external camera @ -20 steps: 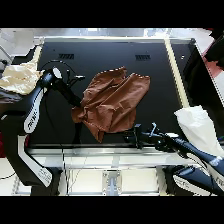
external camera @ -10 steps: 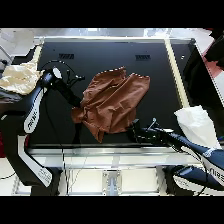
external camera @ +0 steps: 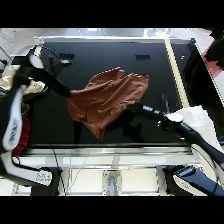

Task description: Fold the shirts.

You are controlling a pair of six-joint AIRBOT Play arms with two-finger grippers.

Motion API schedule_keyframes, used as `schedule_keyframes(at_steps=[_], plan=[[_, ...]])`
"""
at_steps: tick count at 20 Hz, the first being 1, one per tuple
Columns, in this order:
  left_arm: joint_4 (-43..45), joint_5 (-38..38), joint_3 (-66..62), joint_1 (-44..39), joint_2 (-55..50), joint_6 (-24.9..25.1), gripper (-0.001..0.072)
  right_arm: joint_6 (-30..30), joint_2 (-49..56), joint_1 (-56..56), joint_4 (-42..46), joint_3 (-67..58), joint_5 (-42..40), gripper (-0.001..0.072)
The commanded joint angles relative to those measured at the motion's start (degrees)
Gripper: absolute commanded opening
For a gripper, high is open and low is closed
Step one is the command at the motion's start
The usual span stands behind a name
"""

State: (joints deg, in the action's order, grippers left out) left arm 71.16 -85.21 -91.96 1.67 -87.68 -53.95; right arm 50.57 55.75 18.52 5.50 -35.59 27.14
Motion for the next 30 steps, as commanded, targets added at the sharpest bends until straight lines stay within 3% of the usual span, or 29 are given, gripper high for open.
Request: schedule_keyframes(at_steps=[1,5,8,10,11,13,17,22,25,26,27,28,29,30], plan=[[0.39,1.05,-0.04,5.25,14.38,-1.42,0.0012,-3.10,-12.96,-0.79,30.53,-12.07,3.08,0.0013],[0.42,9.29,-0.04,8.61,32.68,-1.38,0.0013,3.41,-23.34,-0.81,44.94,-24.65,10.58,0.0014],[0.46,28.39,-0.04,8.92,45.97,-1.99,0.0013,11.96,-27.43,-0.81,54.25,-34.45,16.37,0.0013],[2.27,38.40,-0.04,8.92,51.25,-8.87,0.0013,14.34,-27.26,-0.81,58.69,-41.44,21.92,0.0013],[4.00,38.36,-0.04,8.92,52.35,-10.58,0.0013,14.34,-26.64,-0.81,59.78,-44.33,23.28,0.0013],[3.91,34.45,-0.04,8.90,52.48,-13.09,0.0013,14.29,-24.76,-0.81,61.92,-49.51,22.51,0.0013],[-10.12,21.35,-0.02,8.90,45.66,-14.25,0.0013,14.27,-15.34,-0.81,69.05,-58.25,20.20,0.0012],[-11.56,0.94,0.07,8.90,25.64,-15.96,0.0013,14.43,7.50,-0.81,72.63,-59.63,12.70,0.0013],[-11.50,-0.96,0.15,8.87,10.12,-15.98,0.0013,19.10,25.18,-0.81,72.28,-59.63,6.12,0.0016],[-12.15,0.44,0.15,8.85,5.31,-16.46,0.0017,23.21,30.53,-0.81,72.26,-59.63,2.34,0.0035],[-13.46,2.93,0.15,8.87,0.63,-17.29,0.0050,27.15,34.69,-0.81,72.26,-59.63,-1.44,0.0162],[-15.26,5.73,0.15,9.03,-2.93,-17.22,0.0238,30.60,37.97,-0.81,72.28,-59.63,-5.09,0.0374],[-17.88,9.57,0.13,9.44,-5.90,-17.25,0.0385,32.30,40.44,-0.81,72.32,-59.63,-8.81,0.0446],[-21.00,13.62,0.13,10.01,-7.82,-17.22,0.0385,32.28,41.68,-1.16,72.41,-59.63,-11.67,0.0447]])
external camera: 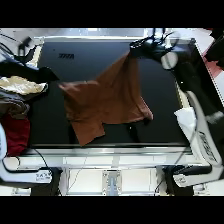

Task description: Fold the shirts.

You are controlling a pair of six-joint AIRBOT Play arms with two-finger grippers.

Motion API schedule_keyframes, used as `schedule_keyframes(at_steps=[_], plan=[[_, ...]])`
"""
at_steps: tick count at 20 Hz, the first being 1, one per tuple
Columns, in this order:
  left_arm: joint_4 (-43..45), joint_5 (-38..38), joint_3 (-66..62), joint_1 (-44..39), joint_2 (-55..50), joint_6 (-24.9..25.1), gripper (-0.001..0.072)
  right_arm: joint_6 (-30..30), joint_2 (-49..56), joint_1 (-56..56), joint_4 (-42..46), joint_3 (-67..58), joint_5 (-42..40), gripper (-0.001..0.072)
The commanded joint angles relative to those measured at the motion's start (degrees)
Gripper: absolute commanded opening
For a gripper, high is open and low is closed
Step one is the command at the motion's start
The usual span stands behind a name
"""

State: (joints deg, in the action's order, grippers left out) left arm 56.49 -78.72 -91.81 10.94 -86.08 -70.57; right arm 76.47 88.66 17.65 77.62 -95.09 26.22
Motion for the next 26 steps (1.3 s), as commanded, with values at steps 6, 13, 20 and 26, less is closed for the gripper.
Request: schedule_keyframes(at_steps=[6,13,20,26], plan=[[-35.23,17.77,-0.15,12.87,-7.67,3.28,0.0385,4.85,2.23,-10.51,2.03,-8.68,8.59,0.0446],[-22.51,-3.39,15.69,32.20,3.19,4.81,0.0334,4.59,-16.11,-29.94,5.11,-12.57,42.53,0.0445],[-20.87,13.64,53.09,28.57,18.27,39.08,0.0339,3.78,-22.77,-32.72,2.49,-12.59,49.88,0.0446],[-20.52,16.06,54.84,15.69,9.55,49.22,0.0440,3.48,-22.80,-32.72,-1.20,-12.59,52.57,0.0446]])
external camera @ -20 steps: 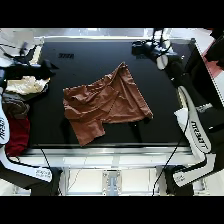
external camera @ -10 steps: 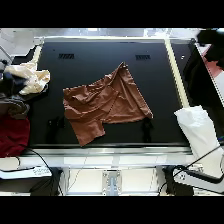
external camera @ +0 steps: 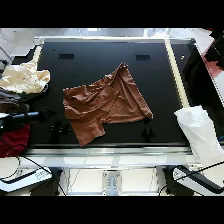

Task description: Fold the shirts.

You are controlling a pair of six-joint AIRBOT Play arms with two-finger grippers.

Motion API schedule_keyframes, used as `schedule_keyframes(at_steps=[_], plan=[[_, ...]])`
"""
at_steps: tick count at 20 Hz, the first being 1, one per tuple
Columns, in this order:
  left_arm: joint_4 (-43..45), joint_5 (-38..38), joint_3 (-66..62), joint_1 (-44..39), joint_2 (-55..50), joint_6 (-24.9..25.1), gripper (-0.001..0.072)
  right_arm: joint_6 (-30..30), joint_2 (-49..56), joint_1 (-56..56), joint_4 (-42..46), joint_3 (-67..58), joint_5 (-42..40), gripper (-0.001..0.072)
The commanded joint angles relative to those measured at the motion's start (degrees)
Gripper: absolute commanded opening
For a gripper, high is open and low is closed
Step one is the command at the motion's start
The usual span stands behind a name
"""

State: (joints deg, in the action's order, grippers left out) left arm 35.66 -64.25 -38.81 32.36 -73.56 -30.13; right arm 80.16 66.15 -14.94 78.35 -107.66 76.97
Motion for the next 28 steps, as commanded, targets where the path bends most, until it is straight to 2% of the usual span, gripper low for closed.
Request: schedule_keyframes(at_steps=[1,3,5,10,16,19,21,26,28], plan=[[-0.24,2.60,1.84,-7.82,-3.91,9.57,0.0442,-0.26,-0.28,-0.13,-2.45,-0.02,1.92,0.0445],[-2.91,4.92,1.84,-10.36,-4.83,9.64,0.0478,-0.35,-0.28,-0.13,-3.06,-0.02,2.25,0.0446],[-6.05,5.55,1.81,-11.37,-5.27,11.69,0.0478,-0.59,-0.28,-0.13,-3.15,-0.02,3.28,0.0446],[-7.87,6.86,1.81,-12.20,-5.42,12.20,0.0477,-1.81,-0.28,-0.13,-3.48,-0.02,4.70,0.0446],[-5.42,2.89,1.81,-6.93,1.14,9.29,0.0478,-2.80,-0.31,-0.13,-3.08,-0.02,6.67,0.0446],[2.99,4.07,1.81,-2.47,4.17,2.47,0.0477,-2.80,-0.26,-0.13,-3.15,-0.02,6.56,0.0446],[2.67,4.04,1.81,-2.78,2.86,1.55,0.0477,-2.78,-0.26,-0.13,-3.76,-0.02,6.56,0.0446],[-0.72,6.69,1.79,-9.75,-4.42,3.04,0.0477,-2.78,-0.26,-0.13,-5.46,-0.02,7.19,0.0446],[-6.71,6.71,1.79,-11.98,-6.25,6.88,0.0477,-2.86,-0.26,-0.13,-5.44,-0.02,7.61,0.0446]])
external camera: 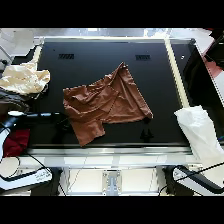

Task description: Fold the shirts.

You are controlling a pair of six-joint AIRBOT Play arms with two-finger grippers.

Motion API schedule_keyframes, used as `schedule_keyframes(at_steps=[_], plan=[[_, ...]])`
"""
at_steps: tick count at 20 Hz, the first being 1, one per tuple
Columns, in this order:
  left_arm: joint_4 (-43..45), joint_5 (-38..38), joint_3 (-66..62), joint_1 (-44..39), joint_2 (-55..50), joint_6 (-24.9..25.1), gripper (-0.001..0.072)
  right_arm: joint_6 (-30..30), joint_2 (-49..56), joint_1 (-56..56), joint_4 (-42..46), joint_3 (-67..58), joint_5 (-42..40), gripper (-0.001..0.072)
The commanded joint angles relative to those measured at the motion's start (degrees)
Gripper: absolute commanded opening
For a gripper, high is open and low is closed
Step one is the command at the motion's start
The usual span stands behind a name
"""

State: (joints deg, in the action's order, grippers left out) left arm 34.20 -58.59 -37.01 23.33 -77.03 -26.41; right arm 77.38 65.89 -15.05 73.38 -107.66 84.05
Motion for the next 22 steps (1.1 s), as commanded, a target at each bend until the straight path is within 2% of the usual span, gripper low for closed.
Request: schedule_keyframes(at_steps=[1,4,5,6,7,10,14,16,18,19,20,22], plan=[[-7.98,1.40,-0.04,-3.85,-3.41,4.28,0.0478,-0.09,0.00,-0.02,-0.50,-0.02,0.52,0.0446],[-9.22,2.23,-1.90,-6.12,-4.15,4.31,0.0469,-0.09,0.00,-0.02,-0.50,0.00,1.25,0.0446],[-9.22,2.21,-2.67,-6.45,-4.13,3.52,0.0363,-0.17,0.00,-0.02,-0.48,0.20,2.45,0.0446],[-9.22,2.12,-3.43,-6.58,-4.13,3.23,0.0122,-0.52,-0.07,-0.04,-0.04,0.83,4.04,0.0446],[-9.22,1.73,-4.24,-6.56,-4.11,2.95,0.0015,-0.52,-0.22,-0.07,0.79,1.97,5.90,0.0446],[-9.22,-0.11,-5.51,-6.56,-3.80,1.75,0.0014,-0.31,-4.52,-0.15,0.76,15.72,6.99,0.0445],[-9.18,-1.73,-5.60,-6.56,-3.78,1.75,0.0014,1.99,-12.28,0.94,-2.64,50.60,-1.36,0.0445],[-9.20,-3.10,-5.60,-6.56,-3.78,1.68,0.0014,-1.14,-12.17,4.61,-5.18,64.70,-8.44,0.0446],[-9.18,-4.33,-5.60,-6.56,-3.78,0.09,0.0013,-5.70,-11.04,9.49,-6.84,71.67,-18.64,0.0452],[-9.18,-4.61,-5.60,-6.56,-3.78,-0.68,0.0013,-6.14,-10.29,11.74,-7.19,72.41,-23.15,0.0481],[-9.18,-4.68,-5.60,-6.56,-3.78,-0.66,0.0014,-6.14,-9.46,14.03,-7.28,72.28,-27.71,0.0574],[-9.18,-4.68,-5.60,-6.56,-3.78,-0.66,0.0014,-6.16,-7.48,17.38,-6.54,71.93,-34.82,0.0577]])
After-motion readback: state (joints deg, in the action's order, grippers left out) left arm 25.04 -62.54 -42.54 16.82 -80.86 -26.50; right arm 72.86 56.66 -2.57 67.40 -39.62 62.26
